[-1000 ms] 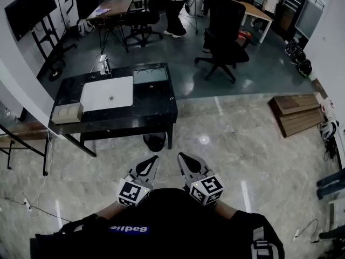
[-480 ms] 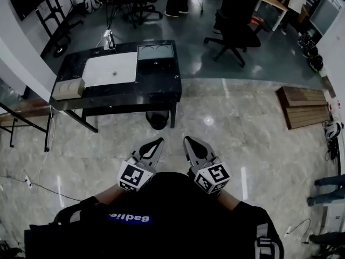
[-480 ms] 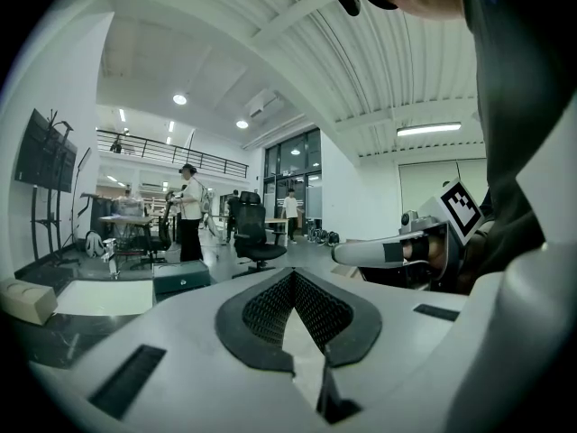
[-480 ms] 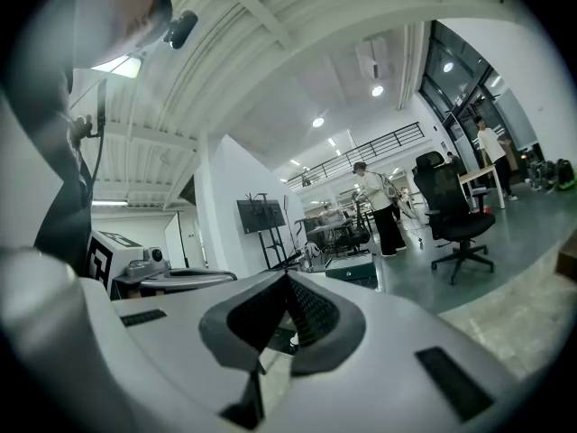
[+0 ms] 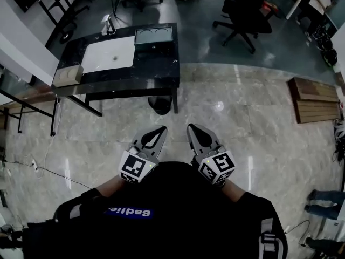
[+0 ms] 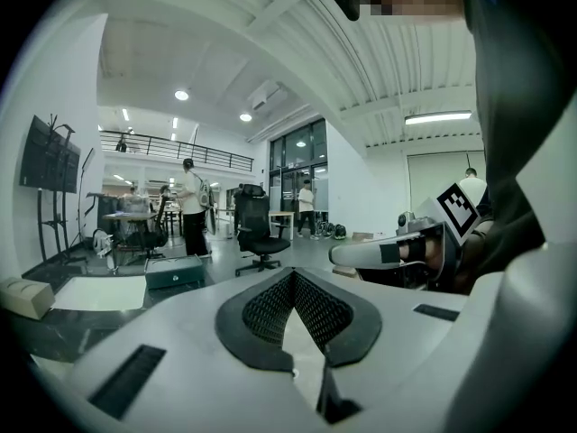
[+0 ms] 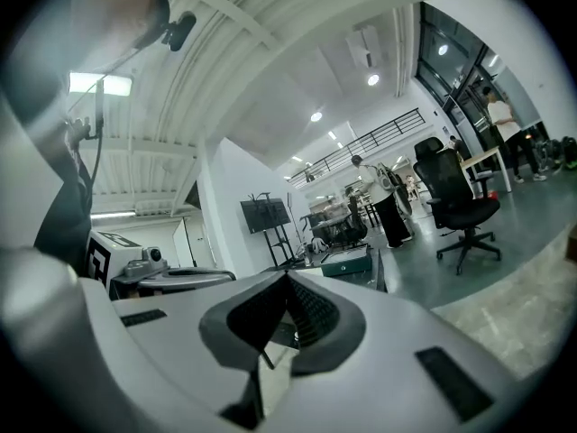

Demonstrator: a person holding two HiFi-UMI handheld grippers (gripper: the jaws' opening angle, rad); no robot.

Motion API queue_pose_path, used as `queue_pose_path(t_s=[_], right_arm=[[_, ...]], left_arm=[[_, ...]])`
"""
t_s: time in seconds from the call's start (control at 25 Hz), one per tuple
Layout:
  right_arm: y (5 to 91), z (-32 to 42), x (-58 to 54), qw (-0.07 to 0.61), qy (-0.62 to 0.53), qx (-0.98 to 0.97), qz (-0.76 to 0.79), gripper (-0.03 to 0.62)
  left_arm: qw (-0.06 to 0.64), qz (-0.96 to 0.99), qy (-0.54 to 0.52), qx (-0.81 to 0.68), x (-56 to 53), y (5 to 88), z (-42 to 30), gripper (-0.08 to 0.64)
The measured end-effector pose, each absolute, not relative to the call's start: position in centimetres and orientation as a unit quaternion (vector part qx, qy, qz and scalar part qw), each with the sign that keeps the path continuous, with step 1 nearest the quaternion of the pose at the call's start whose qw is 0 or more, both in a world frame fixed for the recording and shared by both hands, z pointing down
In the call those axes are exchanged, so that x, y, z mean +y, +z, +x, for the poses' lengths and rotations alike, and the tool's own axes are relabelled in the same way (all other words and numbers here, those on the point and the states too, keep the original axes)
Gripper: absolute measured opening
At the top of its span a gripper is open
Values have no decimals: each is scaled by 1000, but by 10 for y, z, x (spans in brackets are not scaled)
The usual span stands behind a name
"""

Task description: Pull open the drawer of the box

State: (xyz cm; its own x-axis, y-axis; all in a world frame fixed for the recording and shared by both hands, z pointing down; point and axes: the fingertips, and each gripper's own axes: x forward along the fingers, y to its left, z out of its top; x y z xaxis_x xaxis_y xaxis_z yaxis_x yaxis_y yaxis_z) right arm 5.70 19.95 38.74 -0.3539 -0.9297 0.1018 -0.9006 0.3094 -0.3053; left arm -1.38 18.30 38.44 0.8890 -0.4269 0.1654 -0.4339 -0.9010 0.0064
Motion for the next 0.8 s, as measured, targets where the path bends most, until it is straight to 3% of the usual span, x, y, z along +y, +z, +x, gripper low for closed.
queue_pose_path(t_s=[0.8], right_arm=[[414, 105, 170, 48, -199, 811, -548, 0]], left_arm=[[35, 962, 90, -256, 163, 398, 21, -9]])
